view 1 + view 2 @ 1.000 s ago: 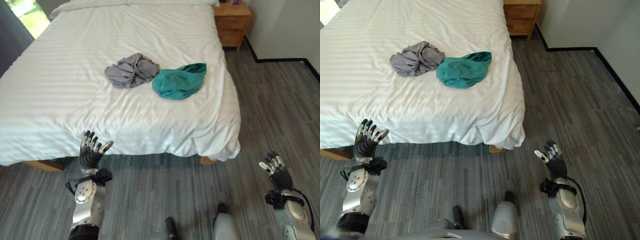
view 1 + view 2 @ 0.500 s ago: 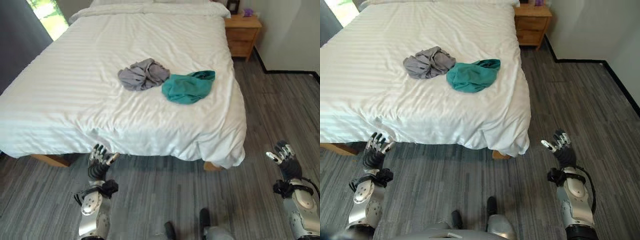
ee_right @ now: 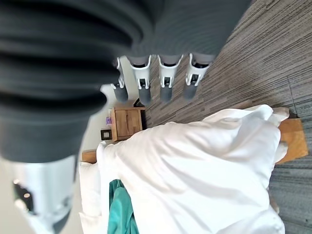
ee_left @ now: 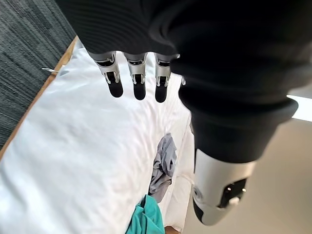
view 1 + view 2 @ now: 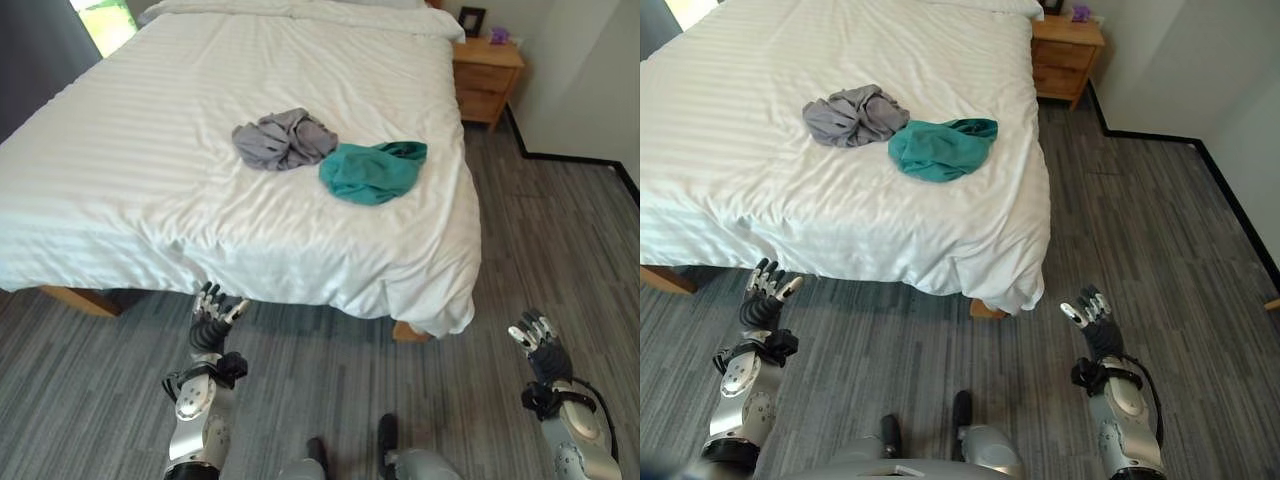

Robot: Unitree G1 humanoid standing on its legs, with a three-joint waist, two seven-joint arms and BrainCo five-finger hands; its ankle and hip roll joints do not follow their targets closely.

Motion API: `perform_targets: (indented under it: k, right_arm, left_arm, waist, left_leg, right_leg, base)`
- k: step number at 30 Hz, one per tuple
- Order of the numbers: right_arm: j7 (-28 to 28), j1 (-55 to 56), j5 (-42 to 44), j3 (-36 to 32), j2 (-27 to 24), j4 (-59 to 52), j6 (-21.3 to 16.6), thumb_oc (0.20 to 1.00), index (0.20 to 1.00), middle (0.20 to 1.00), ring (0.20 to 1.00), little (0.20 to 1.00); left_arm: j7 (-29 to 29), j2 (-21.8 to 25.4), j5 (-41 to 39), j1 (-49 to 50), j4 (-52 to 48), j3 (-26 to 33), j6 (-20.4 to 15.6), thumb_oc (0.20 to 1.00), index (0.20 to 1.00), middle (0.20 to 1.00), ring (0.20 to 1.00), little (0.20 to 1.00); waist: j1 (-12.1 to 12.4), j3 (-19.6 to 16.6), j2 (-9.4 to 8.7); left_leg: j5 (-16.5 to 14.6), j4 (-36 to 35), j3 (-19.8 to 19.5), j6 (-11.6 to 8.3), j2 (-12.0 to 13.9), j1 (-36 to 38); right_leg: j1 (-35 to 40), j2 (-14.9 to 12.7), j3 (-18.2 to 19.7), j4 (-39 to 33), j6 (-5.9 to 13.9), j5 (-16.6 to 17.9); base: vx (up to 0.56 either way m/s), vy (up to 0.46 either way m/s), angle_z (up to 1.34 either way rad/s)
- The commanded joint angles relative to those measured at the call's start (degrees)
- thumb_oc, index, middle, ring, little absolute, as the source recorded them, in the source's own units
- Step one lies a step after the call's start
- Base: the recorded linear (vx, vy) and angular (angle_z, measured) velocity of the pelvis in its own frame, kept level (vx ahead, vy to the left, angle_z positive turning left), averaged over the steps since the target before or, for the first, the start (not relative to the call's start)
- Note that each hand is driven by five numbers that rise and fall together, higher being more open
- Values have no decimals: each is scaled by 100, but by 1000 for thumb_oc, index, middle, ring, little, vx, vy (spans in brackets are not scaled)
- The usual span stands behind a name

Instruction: Pick up bed clothes into laundry basket.

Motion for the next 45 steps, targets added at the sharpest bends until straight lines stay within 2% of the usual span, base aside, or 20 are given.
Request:
perform_targets:
  k: [1,3,6,7,11,14,15,17,18,21,23,26,28,30,32,37,39,40,42,45]
  right_arm:
    - [-1,-79,147,-220,-240,-520,-344,1000,1000,1000,1000,1000]
    - [-50,-40,26,-190,-345,-505,-356,1000,1000,1000,1000,1000]
    - [-58,-40,-15,-191,-381,-472,-345,1000,1000,1000,1000,1000]
    - [-66,-40,-59,-260,-444,-449,-329,1000,1000,1000,1000,1000]
    - [-82,-85,-25,-265,-326,-456,-310,1000,1000,1000,1000,1000]
    - [-168,-259,194,-312,-126,-373,-387,1000,1000,1000,1000,1000]
    - [-167,-416,105,-174,-124,-321,-347,1000,1000,1000,1000,1000]
    - [-179,-430,104,-191,-127,-337,-335,1000,1000,1000,1000,1000]
    - [-207,-502,-60,-344,-216,-276,-313,1000,1000,1000,1000,1000]
    - [-257,-479,-224,-524,-323,-202,-280,1000,1000,1000,1000,1000]
    - [-344,-543,-392,-698,-574,-91,-254,1000,1000,1000,1000,1000]
    - [-404,-656,-411,-797,-789,54,-266,1000,1000,1000,1000,1000]
    - [-361,-550,-694,-874,-1122,133,-135,1000,1000,1000,1000,1000]
    - [-196,-766,-1560,-719,-1998,586,184,1000,1000,1000,1000,1000]
    - [-93,-1483,-2260,-335,-3194,1346,445,1000,1000,1000,1000,1000]
    - [-156,-4738,-2847,1912,-4407,3457,623,1000,1000,1000,1000,1000]
    - [-208,-5323,-2923,2361,-4471,3819,595,1000,1000,1000,1000,1000]
    - [-210,-6598,-3304,3356,-4613,4429,616,1000,1000,1000,1000,1000]
    - [-295,-7899,-3854,4354,-4642,5074,720,1000,1000,1000,1000,1000]
    - [-367,-8364,-4151,4679,-4543,5356,810,1000,1000,1000,1000,1000]
  left_arm:
    - [-44,184,-72,-212,-60,69,-159,1000,1000,1000,1000,1000]
    - [1,220,-35,-275,19,9,-168,1000,1000,1000,1000,1000]
    - [-15,227,-17,-276,9,-4,-178,1000,1000,1000,1000,1000]
    - [-54,281,24,-319,-5,-51,-214,1000,1000,1000,1000,1000]
    - [-87,325,-64,-350,43,-116,-222,1000,1000,1000,1000,1000]
    - [-32,448,-67,-371,-4,-84,-234,1000,1000,1000,1000,1000]
    - [28,667,-18,-385,-23,48,-224,1000,1000,1000,1000,1000]
    - [41,722,17,-375,-57,73,-220,1000,1000,1000,1000,1000]
    - [40,889,194,-278,-156,230,-193,1000,1000,1000,1000,1000]
    - [28,908,256,-242,-160,283,-166,1000,1000,1000,1000,1000]
    - [-15,891,159,-228,-180,324,-171,1000,1000,1000,1000,1000]
    - [-8,882,126,-260,-131,282,-151,1000,1000,1000,1000,1000]
    - [-57,921,155,-293,-72,186,-94,1000,1000,1000,1000,1000]
    - [-264,741,84,-200,8,43,-105,1000,1000,1000,1000,1000]
    - [-614,501,-247,-10,-44,-326,37,1000,1000,1000,1000,1000]
    - [-874,512,-583,21,-129,-1172,126,1000,1000,1000,1000,1000]
    - [-900,538,-606,47,-210,-1221,146,1000,1000,1000,1000,1000]
    - [-923,642,-553,47,-211,-1255,152,1000,1000,1000,1000,1000]
    - [-905,773,-577,68,-307,-1265,169,1000,1000,1000,1000,1000]
    - [-866,776,-573,82,-258,-1258,184,1000,1000,1000,1000,1000]
  waist:
    - [35,-43,43]
    - [29,-68,192]
    - [27,-79,226]
    - [-7,-157,298]
    - [-45,-263,267]
    - [-26,-278,135]
    - [-14,-241,88]
    - [-36,-206,115]
    - [-133,-43,233]
    - [-224,-53,295]
    - [-225,-123,262]
    - [-277,-87,204]
    - [-304,-88,69]
    - [-106,-114,-91]
    - [41,-207,-96]
    - [321,-153,-95]
    - [324,-135,-99]
    - [378,-88,-112]
    - [498,-13,-131]
    - [519,16,-133]
  left_leg:
    - [813,-221,-398,-264,721,-186]
    - [1212,-783,-434,-442,927,-268]
    - [1256,-848,-430,-506,969,-289]
    - [1299,-790,-214,-567,1025,-374]
    - [976,-435,-209,-475,830,-423]
    - [636,-150,-78,-282,566,-461]
    - [431,-181,66,-32,299,-363]
    - [393,-218,61,31,252,-307]
    - [343,-419,85,191,151,-60]
    - [292,-591,16,217,94,155]
    - [263,-776,7,150,15,358]
    - [196,-850,-140,88,10,502]
    - [153,-800,-338,38,13,578]
    - [161,-764,-456,-44,86,634]
    - [283,-801,-582,-130,132,569]
    - [442,-880,-796,-239,265,399]
    - [479,-880,-834,-252,266,311]
    - [522,-880,-882,-273,281,190]
    - [598,-880,-951,-304,288,-44]
    - [632,-880,-981,-324,288,-175]
  right_leg:
    - [422,-435,-100,552,465,-683]
    - [588,-508,-15,515,509,-796]
    - [673,-552,20,467,527,-814]
    - [936,-729,62,359,609,-856]
    - [1047,-1034,150,329,761,-819]
    - [879,-1301,374,447,910,-374]
    - [451,-1425,694,1116,968,256]
    - [261,-1395,780,1420,946,412]
    - [-213,-1301,887,2256,937,772]
    - [-375,-1116,994,2314,914,607]
    - [-545,-987,804,1570,941,259]
    - [-531,-844,718,630,973,96]
    - [-416,-728,902,292,966,28]
    - [-116,-715,713,66,905,110]
    - [172,-640,502,-257,837,147]
    - [212,-518,277,-318,761,100]
    - [151,-511,257,-318,755,118]
    - [56,-496,239,-318,752,145]
    - [-131,-473,215,-318,741,179]
    - [-258,-456,212,-318,743,207]
  base:
    - [209,158,14]
    - [243,224,27]
    - [211,210,-4]
    - [279,288,-31]
    - [280,320,-40]
    - [203,313,-13]
    - [236,443,-15]
    - [180,378,-45]
    - [154,344,-60]
    - [182,201,-12]
    - [249,49,2]
    - [190,-76,11]
    - [163,-185,64]
    - [135,-277,119]
    - [104,-189,67]
    - [12,-91,27]
    - [-36,-40,9]
    - [-29,-32,10]
    - [-51,-38,13]
    - [-27,-11,13]
